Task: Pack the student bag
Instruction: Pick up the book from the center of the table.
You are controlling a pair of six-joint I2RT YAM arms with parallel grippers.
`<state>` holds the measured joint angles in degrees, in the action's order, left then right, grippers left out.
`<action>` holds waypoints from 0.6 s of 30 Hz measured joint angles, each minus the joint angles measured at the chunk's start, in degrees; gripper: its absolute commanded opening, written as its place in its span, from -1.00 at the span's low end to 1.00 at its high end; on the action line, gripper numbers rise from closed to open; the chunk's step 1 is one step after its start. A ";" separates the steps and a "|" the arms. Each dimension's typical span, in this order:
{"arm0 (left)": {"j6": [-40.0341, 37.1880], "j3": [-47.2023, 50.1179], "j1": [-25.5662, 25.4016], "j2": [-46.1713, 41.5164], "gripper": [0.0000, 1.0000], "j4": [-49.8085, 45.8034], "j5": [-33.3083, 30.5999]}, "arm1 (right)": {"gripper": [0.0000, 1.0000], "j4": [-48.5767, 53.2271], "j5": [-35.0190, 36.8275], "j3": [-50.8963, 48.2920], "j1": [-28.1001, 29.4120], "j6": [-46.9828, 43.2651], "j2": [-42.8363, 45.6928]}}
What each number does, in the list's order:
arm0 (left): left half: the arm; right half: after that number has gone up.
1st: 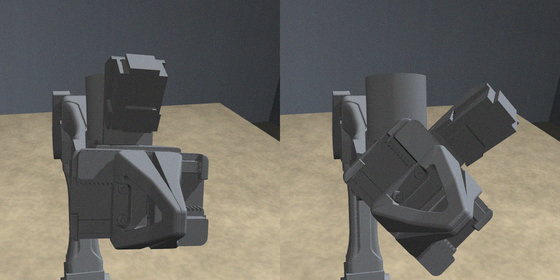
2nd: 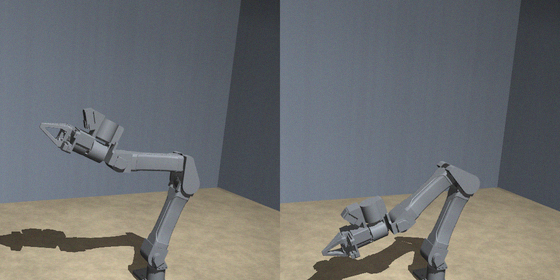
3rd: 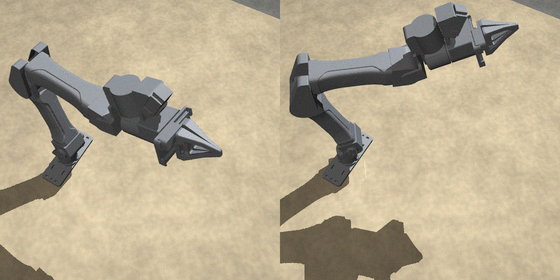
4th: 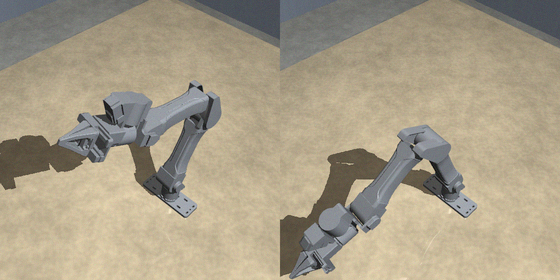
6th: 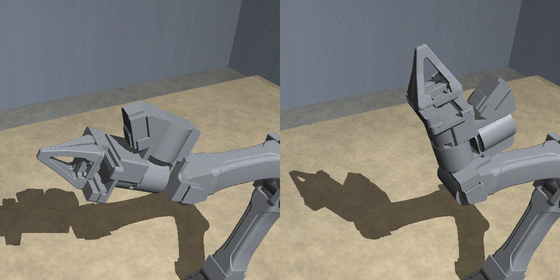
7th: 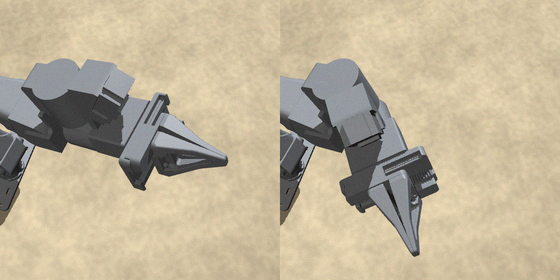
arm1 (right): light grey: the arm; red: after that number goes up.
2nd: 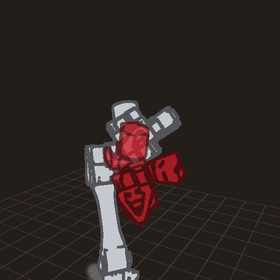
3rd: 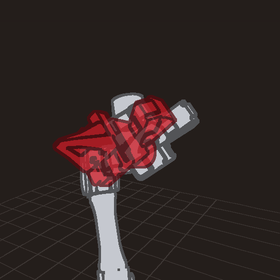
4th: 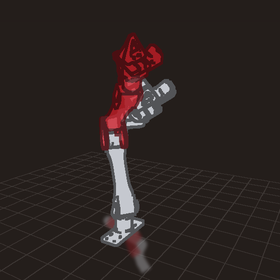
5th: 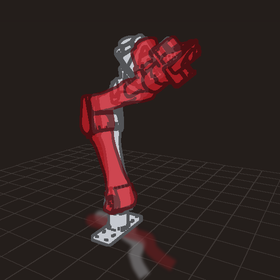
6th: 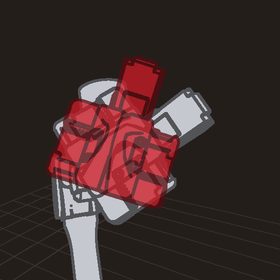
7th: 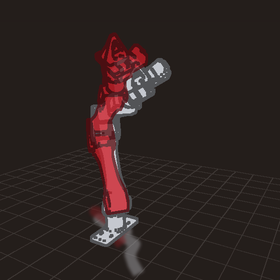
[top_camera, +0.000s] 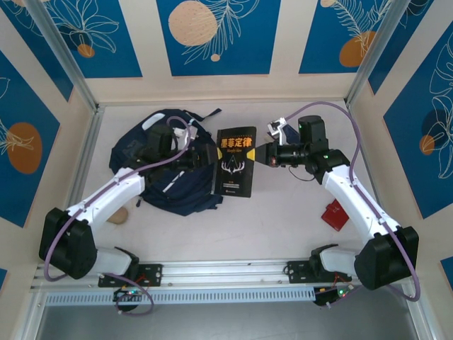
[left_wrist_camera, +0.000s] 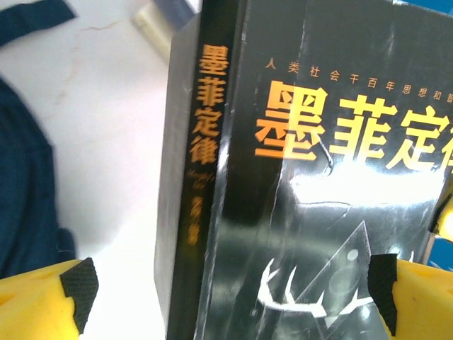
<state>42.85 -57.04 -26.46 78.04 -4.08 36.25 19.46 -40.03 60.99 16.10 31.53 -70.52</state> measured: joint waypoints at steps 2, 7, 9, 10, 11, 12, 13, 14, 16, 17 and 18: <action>1.36 0.42 0.00 0.00 1.00 3.06 2.25 | -1.00 -2.12 -2.29 0.04 0.00 1.01 0.15; 4.48 0.74 0.04 0.00 1.00 9.53 5.97 | -1.00 -5.20 -5.88 1.20 0.00 2.67 0.37; 5.40 0.76 0.07 0.02 0.98 11.80 7.13 | -1.00 -5.99 -6.54 1.60 0.00 3.21 0.37; 6.08 0.83 0.07 0.02 0.95 13.05 7.76 | -1.00 -6.40 -6.73 1.60 0.00 3.41 0.42; 6.38 0.98 0.09 0.02 0.91 14.14 8.28 | -1.00 -6.58 -6.80 1.60 0.00 3.63 0.46; 6.82 1.14 0.09 0.02 0.83 15.19 8.68 | -1.00 -6.71 -6.88 1.60 -0.02 3.76 0.46; 7.15 1.33 0.09 0.02 0.74 15.96 8.94 | -1.00 -6.78 -6.93 1.60 -0.11 3.98 0.46; 7.26 1.44 0.09 0.02 0.64 16.37 9.05 | -1.00 -6.82 -6.93 1.60 -0.20 4.11 0.46; 8.04 1.68 0.11 0.02 0.39 17.16 9.20 | -1.00 -6.82 -6.93 1.60 -0.66 4.48 0.46; 7.85 1.73 0.11 0.00 0.31 17.35 9.16 | -1.00 -6.82 -6.91 1.60 -0.90 4.55 0.46; 7.82 1.73 0.11 0.00 0.24 17.46 9.09 | -1.00 -6.82 -6.91 1.60 -1.20 4.70 0.46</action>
<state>50.68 -55.31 -26.35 78.04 13.39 45.34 12.64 -46.94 62.59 14.90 36.23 -70.06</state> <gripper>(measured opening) 0.684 0.063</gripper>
